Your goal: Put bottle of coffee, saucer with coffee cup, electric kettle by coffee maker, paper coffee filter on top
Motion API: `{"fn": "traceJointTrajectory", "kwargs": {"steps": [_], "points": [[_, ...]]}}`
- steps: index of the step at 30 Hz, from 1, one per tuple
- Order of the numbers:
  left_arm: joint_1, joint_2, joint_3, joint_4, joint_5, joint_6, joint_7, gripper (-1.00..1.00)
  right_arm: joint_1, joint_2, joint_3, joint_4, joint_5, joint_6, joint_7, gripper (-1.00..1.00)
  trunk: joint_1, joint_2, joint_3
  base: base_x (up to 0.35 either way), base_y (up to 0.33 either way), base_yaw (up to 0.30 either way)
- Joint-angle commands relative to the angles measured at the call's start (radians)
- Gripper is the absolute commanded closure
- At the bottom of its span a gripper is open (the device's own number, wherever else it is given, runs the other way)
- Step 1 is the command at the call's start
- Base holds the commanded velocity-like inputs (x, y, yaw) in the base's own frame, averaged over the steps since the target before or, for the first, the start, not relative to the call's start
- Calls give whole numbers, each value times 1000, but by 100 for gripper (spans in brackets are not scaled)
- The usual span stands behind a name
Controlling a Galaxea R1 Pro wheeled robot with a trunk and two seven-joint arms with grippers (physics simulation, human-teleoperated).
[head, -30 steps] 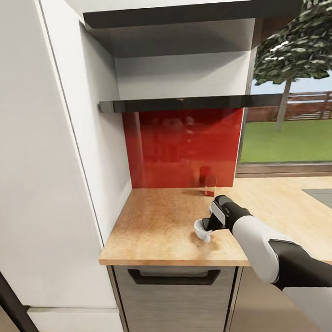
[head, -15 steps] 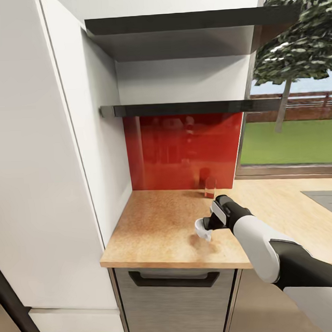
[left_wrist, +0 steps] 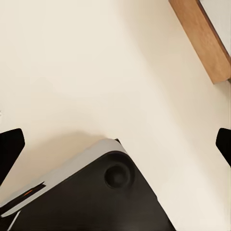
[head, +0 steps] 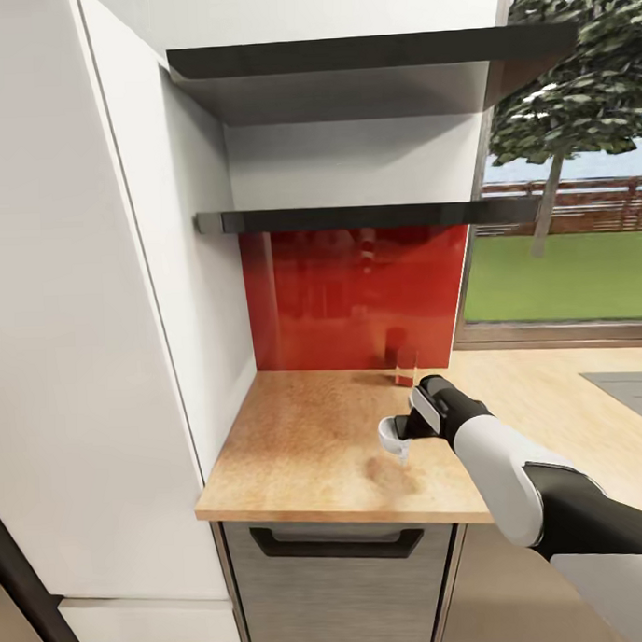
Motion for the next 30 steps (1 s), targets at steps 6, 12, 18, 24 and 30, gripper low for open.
{"fn": "traceJointTrajectory", "kwargs": {"steps": [6, 12, 18, 24, 30], "points": [[0, 0, -1, -2, 10, 1, -8, -100, -1, -1, -8, -1, 6, -20, 0, 100, -23, 41, 18, 0, 0, 0], [0, 2, -2, -2, 11, 1, -8, -100, -1, -2, -7, -1, 6, -46, 2, 100, -46, 83, 36, 0, 0, 0], [0, 2, -1, -2, 9, 1, -8, -100, -1, 1, -6, -1, 7, -47, 2, 100, -69, 125, 55, 0, 0, 0], [0, 2, 0, -1, 18, 1, -8, -100, -1, 6, -4, -3, 13, -42, 2, 100, -92, 167, 74, 0, 0, 0], [0, 2, 0, 0, 22, 0, -8, -100, -1, 6, -3, -4, 13, -42, 2, 100, -115, 209, 93, 0, 0, 0]]}}
